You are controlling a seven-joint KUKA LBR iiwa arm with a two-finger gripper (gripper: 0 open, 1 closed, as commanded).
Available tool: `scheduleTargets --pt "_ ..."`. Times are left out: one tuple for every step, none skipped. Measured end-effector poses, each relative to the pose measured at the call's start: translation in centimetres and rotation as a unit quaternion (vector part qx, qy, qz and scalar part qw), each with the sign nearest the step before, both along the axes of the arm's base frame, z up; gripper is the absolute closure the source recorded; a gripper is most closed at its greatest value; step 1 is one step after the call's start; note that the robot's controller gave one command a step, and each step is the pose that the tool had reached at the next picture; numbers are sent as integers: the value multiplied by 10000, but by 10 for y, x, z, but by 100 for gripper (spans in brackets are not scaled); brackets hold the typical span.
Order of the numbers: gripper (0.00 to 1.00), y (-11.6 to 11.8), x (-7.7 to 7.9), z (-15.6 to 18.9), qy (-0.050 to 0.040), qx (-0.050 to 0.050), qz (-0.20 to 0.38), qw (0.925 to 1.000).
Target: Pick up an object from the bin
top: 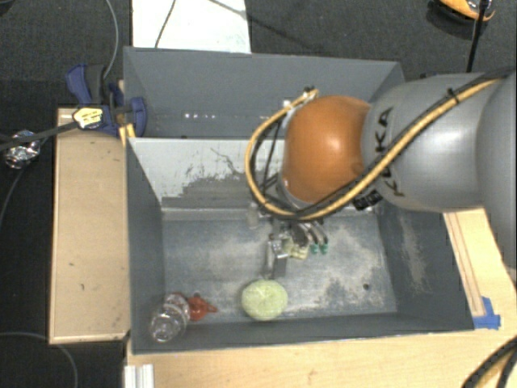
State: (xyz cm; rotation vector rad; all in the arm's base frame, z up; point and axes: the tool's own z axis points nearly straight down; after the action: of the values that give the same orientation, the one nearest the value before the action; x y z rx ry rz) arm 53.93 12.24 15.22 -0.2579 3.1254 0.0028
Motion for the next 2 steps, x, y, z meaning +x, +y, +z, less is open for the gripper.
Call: scheduleTargets --pt "0 -27 13 -13 11 0 -135 9999" --pt "0 -18 -30 -60 -21 4 173 9998"
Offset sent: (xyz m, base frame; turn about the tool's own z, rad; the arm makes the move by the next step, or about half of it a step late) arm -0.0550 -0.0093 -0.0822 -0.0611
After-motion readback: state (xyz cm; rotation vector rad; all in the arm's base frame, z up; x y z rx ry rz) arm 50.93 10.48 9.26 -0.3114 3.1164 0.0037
